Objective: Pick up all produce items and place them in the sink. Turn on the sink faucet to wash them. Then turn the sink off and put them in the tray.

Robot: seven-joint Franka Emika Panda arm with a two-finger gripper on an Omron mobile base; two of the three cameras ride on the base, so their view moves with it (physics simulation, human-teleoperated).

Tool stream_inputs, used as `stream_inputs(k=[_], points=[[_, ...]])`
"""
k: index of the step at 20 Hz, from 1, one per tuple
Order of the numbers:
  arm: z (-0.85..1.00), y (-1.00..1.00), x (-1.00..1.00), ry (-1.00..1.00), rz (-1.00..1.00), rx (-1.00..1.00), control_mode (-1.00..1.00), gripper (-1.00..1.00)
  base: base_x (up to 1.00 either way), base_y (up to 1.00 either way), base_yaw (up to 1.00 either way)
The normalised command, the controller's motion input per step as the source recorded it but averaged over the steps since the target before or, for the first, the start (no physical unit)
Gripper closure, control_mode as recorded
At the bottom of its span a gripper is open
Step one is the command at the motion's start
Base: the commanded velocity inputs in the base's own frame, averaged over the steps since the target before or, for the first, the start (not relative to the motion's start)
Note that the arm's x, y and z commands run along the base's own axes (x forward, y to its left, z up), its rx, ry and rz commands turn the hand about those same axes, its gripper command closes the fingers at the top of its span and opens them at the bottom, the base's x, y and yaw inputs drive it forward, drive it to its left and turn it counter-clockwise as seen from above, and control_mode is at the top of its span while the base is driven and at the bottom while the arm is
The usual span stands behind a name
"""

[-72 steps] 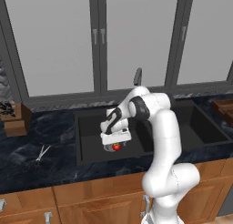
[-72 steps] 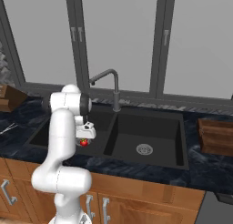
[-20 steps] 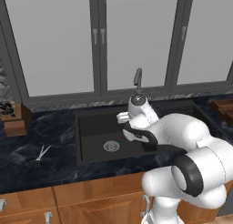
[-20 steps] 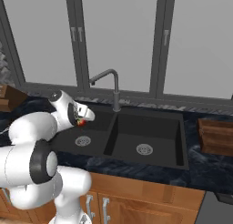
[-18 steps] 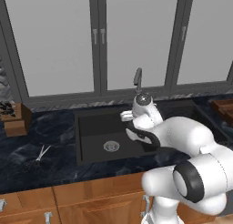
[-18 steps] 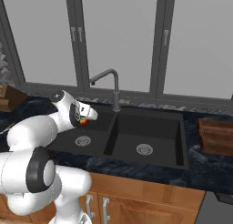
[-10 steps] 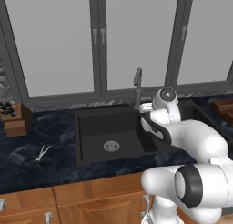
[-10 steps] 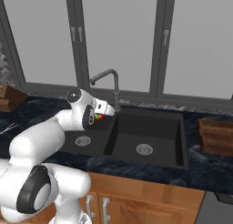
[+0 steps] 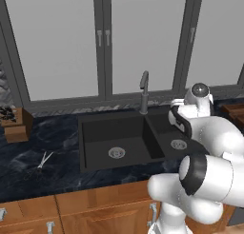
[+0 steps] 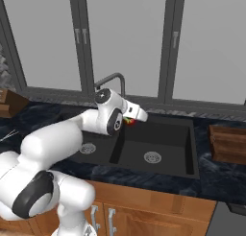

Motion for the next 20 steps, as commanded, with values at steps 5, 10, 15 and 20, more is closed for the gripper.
stream_inputs(k=[5, 10, 15, 20], points=[[0.30, -1.00, 0.01, 0.00, -0.19, 0.00, -1.00, 1.00, 0.00, 0.00, 0.00], [0.15, -1.00, 0.03, -0.01, -0.12, 0.03, -1.00, 1.00, 0.00, 0.00, 0.00], [0.00, -1.00, 0.25, 0.00, -0.09, 0.01, -1.00, 1.00, 0.00, 0.00, 0.00], [0.00, -1.00, 0.13, 0.00, -0.09, 0.01, -1.00, 1.00, 0.00, 0.00, 0.00]])
